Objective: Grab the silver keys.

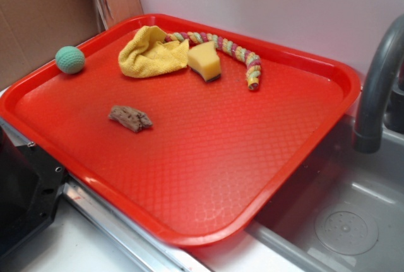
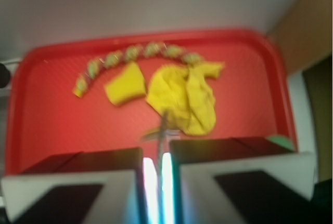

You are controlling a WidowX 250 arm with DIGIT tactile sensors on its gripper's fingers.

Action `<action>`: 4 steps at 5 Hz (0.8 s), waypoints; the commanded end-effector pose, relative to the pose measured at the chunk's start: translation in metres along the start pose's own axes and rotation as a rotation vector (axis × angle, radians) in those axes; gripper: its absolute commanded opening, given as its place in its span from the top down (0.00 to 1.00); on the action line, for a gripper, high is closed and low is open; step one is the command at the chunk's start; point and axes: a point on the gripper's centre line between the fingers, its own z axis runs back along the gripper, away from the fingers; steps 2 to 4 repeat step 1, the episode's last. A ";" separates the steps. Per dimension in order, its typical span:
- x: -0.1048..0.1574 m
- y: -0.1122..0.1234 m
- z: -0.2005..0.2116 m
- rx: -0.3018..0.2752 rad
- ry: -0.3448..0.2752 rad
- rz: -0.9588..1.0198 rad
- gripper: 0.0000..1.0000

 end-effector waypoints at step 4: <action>-0.009 -0.005 0.019 0.021 -0.007 -0.023 1.00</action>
